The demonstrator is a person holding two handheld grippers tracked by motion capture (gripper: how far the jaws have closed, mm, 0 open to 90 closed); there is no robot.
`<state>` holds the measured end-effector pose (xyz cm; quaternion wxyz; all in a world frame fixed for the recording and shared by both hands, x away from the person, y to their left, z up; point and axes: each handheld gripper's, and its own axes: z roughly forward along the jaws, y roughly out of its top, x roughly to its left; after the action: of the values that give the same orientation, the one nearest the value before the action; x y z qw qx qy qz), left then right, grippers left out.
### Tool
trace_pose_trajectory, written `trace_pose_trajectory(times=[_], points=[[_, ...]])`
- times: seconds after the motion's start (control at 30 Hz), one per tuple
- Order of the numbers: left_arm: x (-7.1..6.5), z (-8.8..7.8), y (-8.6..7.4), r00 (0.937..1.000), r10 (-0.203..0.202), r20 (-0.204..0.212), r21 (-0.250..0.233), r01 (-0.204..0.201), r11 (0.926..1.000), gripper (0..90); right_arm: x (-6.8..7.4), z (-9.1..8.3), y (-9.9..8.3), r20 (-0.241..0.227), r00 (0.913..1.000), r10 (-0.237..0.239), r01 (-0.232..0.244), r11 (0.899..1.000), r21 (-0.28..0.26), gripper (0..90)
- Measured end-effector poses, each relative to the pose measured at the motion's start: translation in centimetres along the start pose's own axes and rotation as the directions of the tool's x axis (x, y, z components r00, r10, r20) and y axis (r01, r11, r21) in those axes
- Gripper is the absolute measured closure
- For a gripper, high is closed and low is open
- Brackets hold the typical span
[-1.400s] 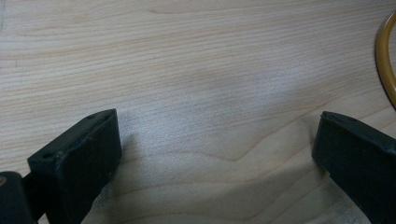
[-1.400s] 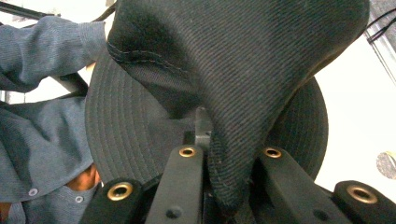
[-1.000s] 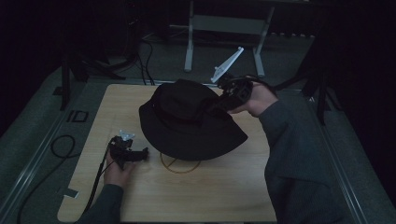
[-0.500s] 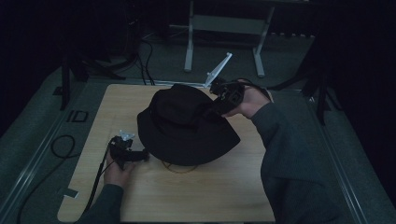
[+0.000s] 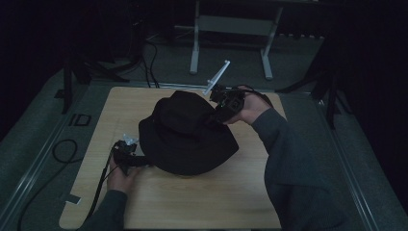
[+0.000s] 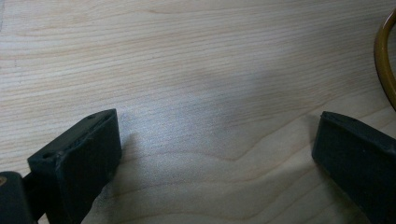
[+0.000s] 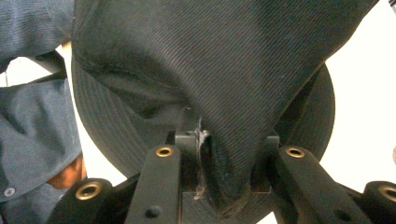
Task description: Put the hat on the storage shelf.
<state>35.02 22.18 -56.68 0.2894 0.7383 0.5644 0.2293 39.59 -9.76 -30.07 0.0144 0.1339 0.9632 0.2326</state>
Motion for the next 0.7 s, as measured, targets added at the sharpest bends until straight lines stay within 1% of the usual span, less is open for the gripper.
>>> trace_pose_trajectory(times=[0.13,0.37,0.43,0.47,0.57,0.7], points=[[0.0,0.0,0.0,1.0,0.001,0.0,0.0,-0.001,1.0,1.5,0.09,0.52,0.0,-0.003,1.0,-0.002,0.002,1.0,-0.012,70.1],[-0.02,0.01,-0.01,1.0,-0.002,0.001,-0.002,0.002,1.0,1.5,0.18,-0.16,0.07,0.01,0.9999,0.009,-0.008,0.998,-0.068,69.6],[-0.03,0.01,-0.01,1.0,-0.002,0.0,-0.002,0.002,1.0,1.5,0.32,0.06,0.13,0.008,0.9999,0.007,-0.006,0.998,-0.063,69.0],[-0.03,0.02,-0.02,1.0,-0.002,0.0,-0.003,0.002,1.0,1.5,0.41,0.22,0.17,0.004,1.0,-0.001,0.001,0.999,-0.051,69.0],[-0.09,0.05,-0.02,1.0,-0.008,0.0,-0.008,0.008,0.9999,1.5,0.63,0.54,0.31,0.013,0.9999,-0.009,0.01,0.999,-0.045,68.4],[-0.07,0.03,-0.01,1.0,-0.005,0.001,-0.005,0.005,1.0,1.5,0.72,0.25,0.43,0.027,0.9995,-0.014,0.016,0.996,-0.084,67.5]])
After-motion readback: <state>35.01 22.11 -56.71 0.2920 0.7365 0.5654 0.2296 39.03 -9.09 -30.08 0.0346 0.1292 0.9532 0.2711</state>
